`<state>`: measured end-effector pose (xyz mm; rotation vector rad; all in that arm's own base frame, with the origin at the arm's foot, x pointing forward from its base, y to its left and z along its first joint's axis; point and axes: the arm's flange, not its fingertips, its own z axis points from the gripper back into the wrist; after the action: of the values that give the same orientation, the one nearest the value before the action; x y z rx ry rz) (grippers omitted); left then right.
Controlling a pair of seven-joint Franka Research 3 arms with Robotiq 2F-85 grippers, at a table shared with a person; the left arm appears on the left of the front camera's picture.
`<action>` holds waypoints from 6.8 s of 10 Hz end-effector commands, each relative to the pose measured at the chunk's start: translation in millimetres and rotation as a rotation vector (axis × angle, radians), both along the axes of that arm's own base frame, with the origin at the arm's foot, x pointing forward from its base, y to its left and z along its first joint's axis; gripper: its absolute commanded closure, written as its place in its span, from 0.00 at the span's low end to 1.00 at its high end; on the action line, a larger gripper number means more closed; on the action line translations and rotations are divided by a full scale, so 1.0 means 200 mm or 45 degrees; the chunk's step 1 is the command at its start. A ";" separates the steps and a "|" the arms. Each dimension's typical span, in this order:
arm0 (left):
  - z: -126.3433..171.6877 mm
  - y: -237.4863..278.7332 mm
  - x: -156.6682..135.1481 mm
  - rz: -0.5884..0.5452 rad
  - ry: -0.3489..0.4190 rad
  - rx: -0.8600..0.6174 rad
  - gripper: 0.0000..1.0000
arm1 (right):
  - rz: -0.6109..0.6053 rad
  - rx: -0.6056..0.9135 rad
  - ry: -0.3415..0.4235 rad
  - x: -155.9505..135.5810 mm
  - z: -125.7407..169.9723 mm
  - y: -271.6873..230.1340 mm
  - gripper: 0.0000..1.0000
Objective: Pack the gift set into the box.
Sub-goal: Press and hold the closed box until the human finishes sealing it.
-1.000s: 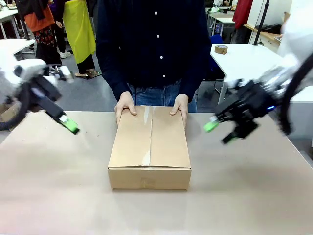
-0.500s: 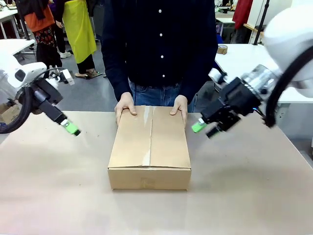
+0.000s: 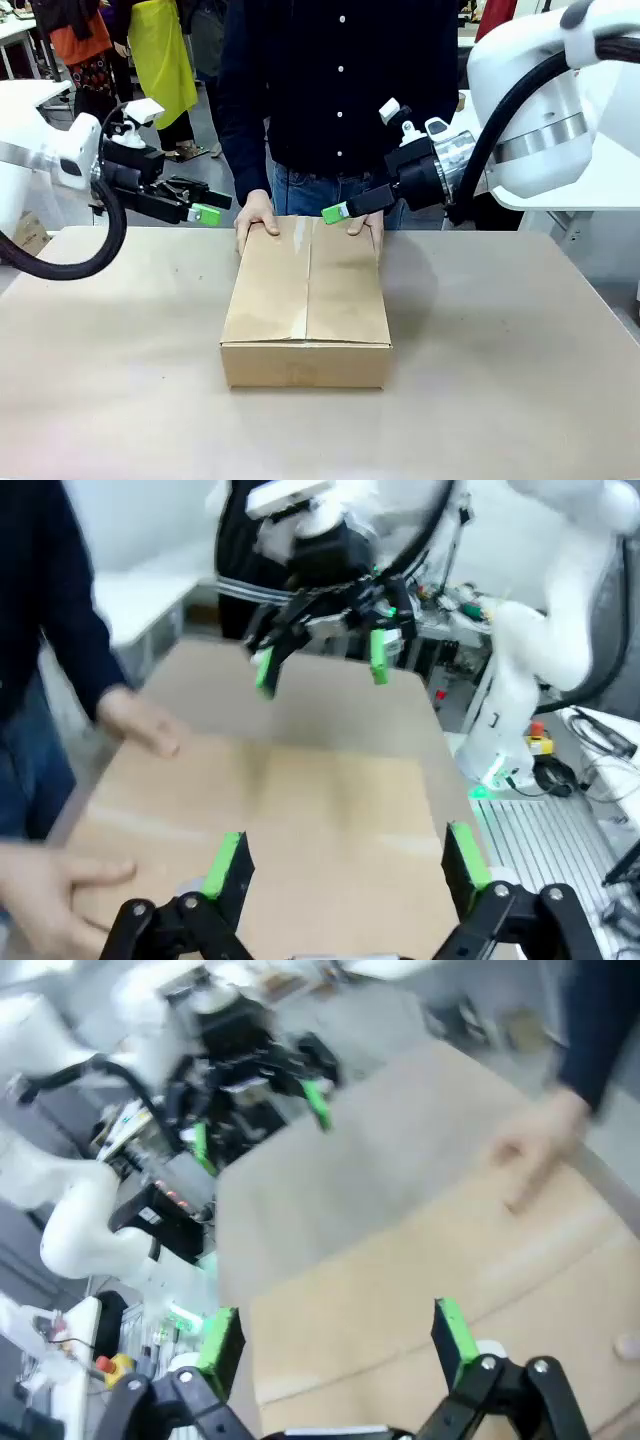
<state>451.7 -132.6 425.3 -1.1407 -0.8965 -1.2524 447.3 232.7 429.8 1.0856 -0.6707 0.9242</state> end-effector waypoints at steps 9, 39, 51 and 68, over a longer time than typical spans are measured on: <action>-0.35 -0.24 0.07 -0.117 -0.378 -0.020 0.00 | 0.226 0.299 -0.691 0.10 -0.53 -0.03 0.00; -0.58 -0.39 0.11 -0.067 -0.271 0.169 0.00 | 0.301 0.059 -0.480 0.14 -0.70 -0.01 0.00; -0.58 -0.39 0.11 -0.067 -0.271 0.169 0.00 | 0.301 0.059 -0.480 0.14 -0.70 -0.01 0.00; -0.58 -0.39 0.11 -0.067 -0.271 0.169 0.00 | 0.301 0.059 -0.480 0.14 -0.70 -0.01 0.00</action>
<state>476.7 -211.6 313.3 -0.9398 -0.9234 -1.4675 474.8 229.5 292.4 1.0577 -0.8908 1.3454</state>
